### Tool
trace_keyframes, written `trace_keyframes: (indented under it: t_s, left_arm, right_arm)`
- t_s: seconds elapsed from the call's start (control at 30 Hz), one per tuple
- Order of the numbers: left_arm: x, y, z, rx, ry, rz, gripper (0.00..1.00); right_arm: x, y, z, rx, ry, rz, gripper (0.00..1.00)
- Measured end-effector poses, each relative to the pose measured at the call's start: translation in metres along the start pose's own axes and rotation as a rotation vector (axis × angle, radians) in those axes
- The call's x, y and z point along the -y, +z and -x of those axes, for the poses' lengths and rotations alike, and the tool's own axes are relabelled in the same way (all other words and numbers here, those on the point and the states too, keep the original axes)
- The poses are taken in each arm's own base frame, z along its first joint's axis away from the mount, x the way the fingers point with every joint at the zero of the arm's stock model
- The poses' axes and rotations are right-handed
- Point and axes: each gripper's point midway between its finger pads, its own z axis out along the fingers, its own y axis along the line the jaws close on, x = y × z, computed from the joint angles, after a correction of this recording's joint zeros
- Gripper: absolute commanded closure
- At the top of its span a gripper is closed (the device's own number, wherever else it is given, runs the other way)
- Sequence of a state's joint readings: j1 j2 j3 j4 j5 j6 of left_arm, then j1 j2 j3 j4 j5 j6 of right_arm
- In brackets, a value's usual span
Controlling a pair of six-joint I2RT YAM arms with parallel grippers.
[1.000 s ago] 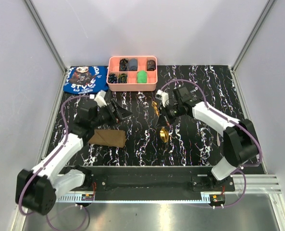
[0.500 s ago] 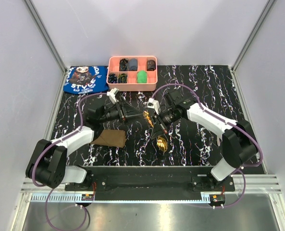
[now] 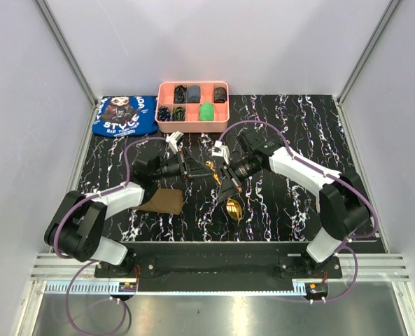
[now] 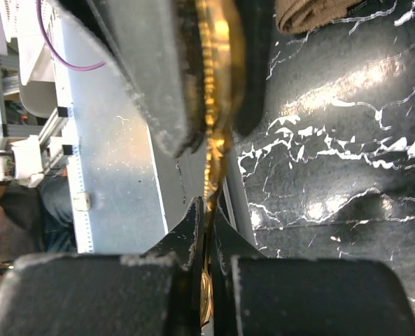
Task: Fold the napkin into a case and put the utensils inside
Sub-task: Pass from the right arm to the left
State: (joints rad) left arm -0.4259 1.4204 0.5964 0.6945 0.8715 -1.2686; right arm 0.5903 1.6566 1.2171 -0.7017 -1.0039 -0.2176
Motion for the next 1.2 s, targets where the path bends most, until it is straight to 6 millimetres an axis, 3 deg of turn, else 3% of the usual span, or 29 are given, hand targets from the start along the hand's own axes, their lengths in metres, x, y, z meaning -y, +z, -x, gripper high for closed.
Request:
trace_keyframes:
  t_s: [0.2,0.27,0.3,0.33,0.4,0.5,0.6,0.73,0.77,0.8,0.9,1.03,1.2]
  left_arm:
    - [0.007,-0.001,0.006,0.008,0.028,-0.033,0.95]
    - [0.007,-0.001,0.006,0.008,0.031,-0.035,0.86]
    - [0.008,-0.001,0.006,0.003,0.038,-0.036,0.68]
    - [0.008,-0.001,0.005,-0.003,0.047,-0.039,0.63]
    - [0.011,0.0,0.007,0.003,0.059,-0.04,0.55]
    - [0.014,0.001,0.011,0.014,0.072,-0.043,0.55]
    - [0.017,0.003,0.007,0.005,0.08,-0.049,0.61]
    - [0.025,0.005,0.008,0.0,0.095,-0.064,0.78]
    - [0.028,0.006,0.008,-0.001,0.1,-0.069,0.89]
    - [0.03,0.007,0.008,-0.001,0.104,-0.074,0.93]
    - [0.03,0.008,0.01,0.005,0.135,-0.076,1.0]
    - [0.022,0.0,0.025,0.115,0.154,0.017,1.0]
    - [0.053,-0.045,0.047,0.422,0.338,0.086,1.0]
  right_arm:
    - [-0.001,0.001,0.001,0.012,0.043,0.009,1.0]
    - [-0.002,0.001,0.002,0.025,0.042,0.007,1.0]
    - [-0.003,0.001,0.002,0.034,0.039,0.006,1.0]
    - [-0.004,0.0,0.001,0.038,0.038,0.006,1.0]
    - [-0.009,-0.001,0.002,0.046,0.03,0.021,1.0]
    - [-0.016,-0.001,0.002,0.051,0.027,0.055,1.0]
    - [-0.02,-0.001,0.001,0.049,0.029,0.079,1.0]
    - [-0.024,0.001,0.0,0.043,0.034,0.091,1.0]
    - [-0.025,0.002,0.0,0.04,0.035,0.094,1.0]
    - [-0.026,0.003,0.0,0.037,0.035,0.097,0.87]
    - [-0.032,0.004,0.0,0.033,0.076,0.107,0.61]
    - [-0.016,0.001,0.003,0.096,0.18,-0.089,0.48]
    - [-0.002,-0.017,0.009,0.294,0.446,-0.304,0.32]
